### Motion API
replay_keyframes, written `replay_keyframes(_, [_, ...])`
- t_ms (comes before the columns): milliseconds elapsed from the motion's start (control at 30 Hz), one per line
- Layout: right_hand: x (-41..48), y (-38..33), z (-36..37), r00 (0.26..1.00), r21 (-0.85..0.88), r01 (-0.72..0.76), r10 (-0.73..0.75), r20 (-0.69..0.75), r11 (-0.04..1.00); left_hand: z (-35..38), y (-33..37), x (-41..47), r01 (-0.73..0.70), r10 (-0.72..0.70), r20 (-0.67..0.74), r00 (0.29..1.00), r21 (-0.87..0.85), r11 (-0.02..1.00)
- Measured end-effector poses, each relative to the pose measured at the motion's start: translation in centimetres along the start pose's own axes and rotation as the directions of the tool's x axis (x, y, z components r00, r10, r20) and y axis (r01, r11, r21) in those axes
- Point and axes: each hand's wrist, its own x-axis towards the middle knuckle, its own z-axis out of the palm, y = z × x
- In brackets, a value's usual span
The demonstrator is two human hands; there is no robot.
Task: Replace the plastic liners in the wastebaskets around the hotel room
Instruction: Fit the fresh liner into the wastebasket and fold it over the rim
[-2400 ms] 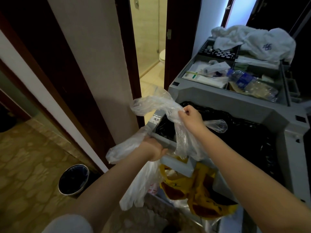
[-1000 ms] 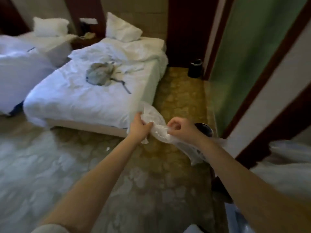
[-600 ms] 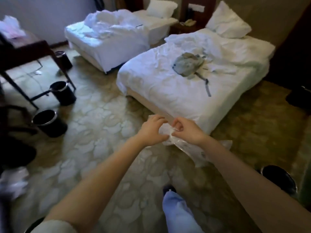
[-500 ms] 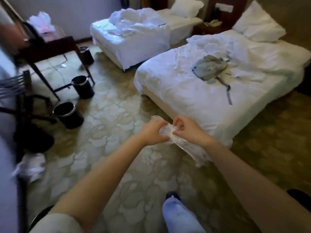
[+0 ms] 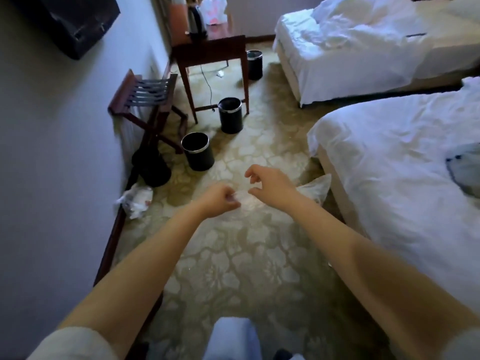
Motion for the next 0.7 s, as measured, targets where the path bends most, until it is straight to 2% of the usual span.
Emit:
replay_keyframes(100, [6.3,-0.9,0.9,0.992,-0.028,0.116,-0.117,-0.042,0.993,-1.9,-3.9,3.2,0.105,-0.109,-0.046,0.993,-0.094,0.99])
replay_keyframes(200, [12.9,-1.5,1.9,0.987,0.0,0.152,-0.152,-0.045,0.988,-4.0,-8.5,7.4,0.189,-0.202,-0.091,0.975,-0.138,0.972])
replay_keyframes(333, [21.6,-2.8,2.6,0.995,0.066,0.056,-0.062,0.083,0.996,-8.6,-14.1,13.6,0.229,-0.273,-0.136,0.952,-0.273,0.934])
replay_keyframes(400, [25.6,-3.6,2.7,0.982,0.024,0.033,-0.037,0.185,0.999,-11.4,-16.5,16.4,0.236,-0.301,-0.143,0.943,-0.352,0.906])
replay_keyframes(533, [33.5,-5.6,3.9,0.976,0.091,-0.032,0.012,0.219,0.995,-16.8,-20.4,20.9,0.215,-0.345,-0.203,0.916,-0.477,0.852])
replay_keyframes(700, [42.9,-9.2,7.2,0.93,0.129,-0.092,0.039,0.365,0.987,-21.8,-26.0,24.6,0.186,-0.369,-0.268,0.89,-0.525,0.831])
